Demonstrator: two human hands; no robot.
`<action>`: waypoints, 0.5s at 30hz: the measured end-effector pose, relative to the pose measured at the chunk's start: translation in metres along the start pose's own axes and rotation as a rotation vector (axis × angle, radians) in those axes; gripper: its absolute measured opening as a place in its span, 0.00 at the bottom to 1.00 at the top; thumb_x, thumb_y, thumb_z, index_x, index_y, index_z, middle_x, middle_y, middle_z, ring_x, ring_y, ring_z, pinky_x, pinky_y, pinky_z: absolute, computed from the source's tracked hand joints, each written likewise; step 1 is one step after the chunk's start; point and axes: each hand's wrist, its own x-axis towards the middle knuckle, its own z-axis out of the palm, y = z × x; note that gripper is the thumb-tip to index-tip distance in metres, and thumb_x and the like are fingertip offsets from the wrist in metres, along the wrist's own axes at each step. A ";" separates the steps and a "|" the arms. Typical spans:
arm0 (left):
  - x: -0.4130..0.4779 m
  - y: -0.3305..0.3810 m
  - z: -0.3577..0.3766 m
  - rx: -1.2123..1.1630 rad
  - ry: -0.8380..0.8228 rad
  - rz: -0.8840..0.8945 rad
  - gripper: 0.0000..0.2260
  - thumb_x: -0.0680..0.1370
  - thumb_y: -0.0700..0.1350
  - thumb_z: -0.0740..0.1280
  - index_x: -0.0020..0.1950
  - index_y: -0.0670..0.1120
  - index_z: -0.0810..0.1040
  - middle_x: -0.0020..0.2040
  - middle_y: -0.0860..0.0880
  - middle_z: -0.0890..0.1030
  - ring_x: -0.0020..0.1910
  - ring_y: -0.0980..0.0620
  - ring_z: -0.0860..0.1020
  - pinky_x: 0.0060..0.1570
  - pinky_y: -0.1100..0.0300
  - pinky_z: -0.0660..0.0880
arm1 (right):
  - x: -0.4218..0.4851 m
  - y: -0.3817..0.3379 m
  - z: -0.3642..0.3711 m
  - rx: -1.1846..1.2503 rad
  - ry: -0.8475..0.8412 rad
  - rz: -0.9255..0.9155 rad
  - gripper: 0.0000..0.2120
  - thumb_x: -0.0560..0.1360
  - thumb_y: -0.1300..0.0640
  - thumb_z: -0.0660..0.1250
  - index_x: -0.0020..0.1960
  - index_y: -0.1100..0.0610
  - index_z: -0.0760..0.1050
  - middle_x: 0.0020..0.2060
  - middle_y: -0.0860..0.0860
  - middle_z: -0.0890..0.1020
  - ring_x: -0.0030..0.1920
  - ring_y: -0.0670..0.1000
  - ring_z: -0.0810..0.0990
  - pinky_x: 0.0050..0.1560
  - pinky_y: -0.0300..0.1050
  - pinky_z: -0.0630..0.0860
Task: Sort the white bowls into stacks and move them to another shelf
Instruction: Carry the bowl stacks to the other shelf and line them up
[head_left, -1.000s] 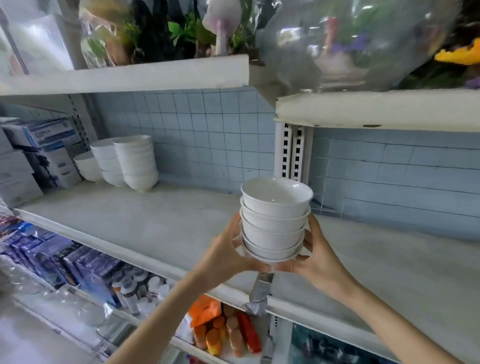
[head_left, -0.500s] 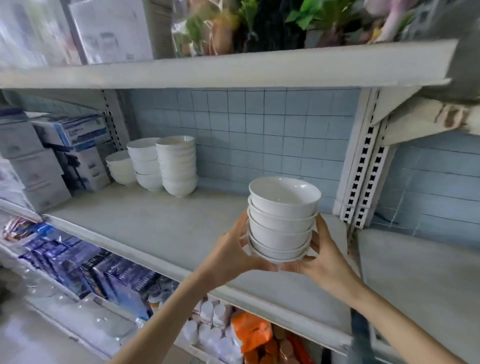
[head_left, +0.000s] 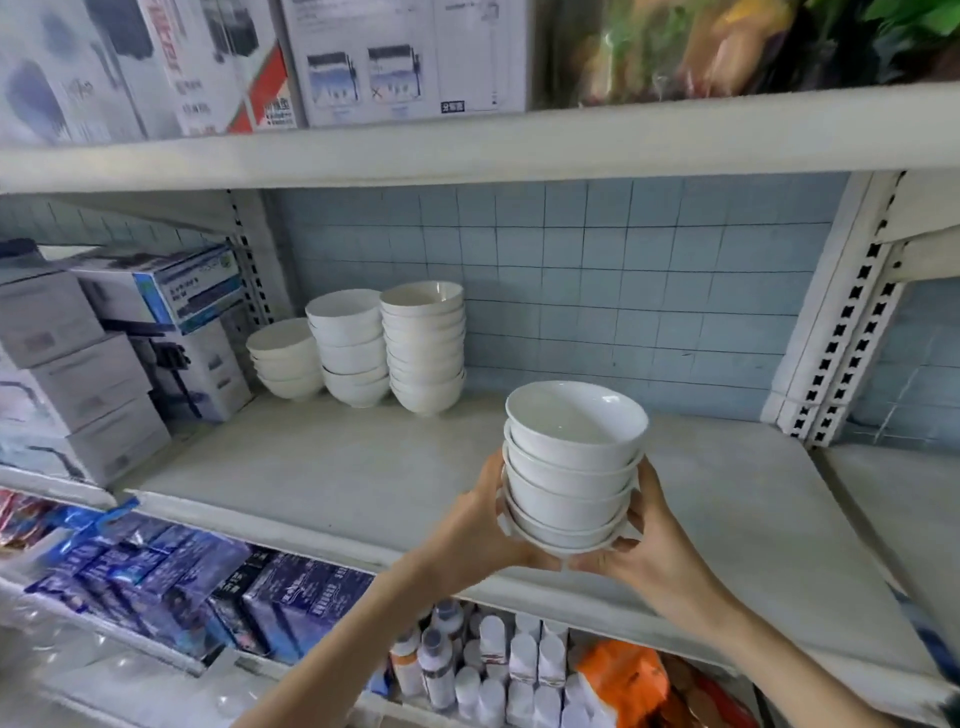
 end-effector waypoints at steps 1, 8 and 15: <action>0.001 -0.006 -0.005 -0.001 -0.009 0.003 0.41 0.61 0.42 0.81 0.60 0.66 0.59 0.60 0.67 0.70 0.61 0.59 0.73 0.58 0.66 0.71 | 0.004 0.002 0.006 -0.015 0.002 0.003 0.51 0.60 0.50 0.80 0.70 0.31 0.51 0.61 0.34 0.73 0.67 0.45 0.71 0.60 0.58 0.75; 0.039 -0.043 -0.030 -0.034 -0.049 0.031 0.47 0.61 0.39 0.81 0.67 0.63 0.56 0.62 0.67 0.70 0.59 0.63 0.74 0.60 0.60 0.74 | 0.047 0.014 0.027 -0.064 0.021 0.035 0.50 0.61 0.59 0.80 0.69 0.34 0.52 0.58 0.32 0.75 0.63 0.41 0.73 0.56 0.53 0.78; 0.088 -0.079 -0.056 -0.035 -0.081 0.022 0.53 0.61 0.39 0.81 0.75 0.56 0.50 0.65 0.66 0.69 0.64 0.60 0.72 0.62 0.58 0.74 | 0.105 0.032 0.040 -0.062 0.019 0.066 0.49 0.58 0.60 0.79 0.66 0.37 0.53 0.55 0.29 0.75 0.60 0.36 0.74 0.50 0.42 0.78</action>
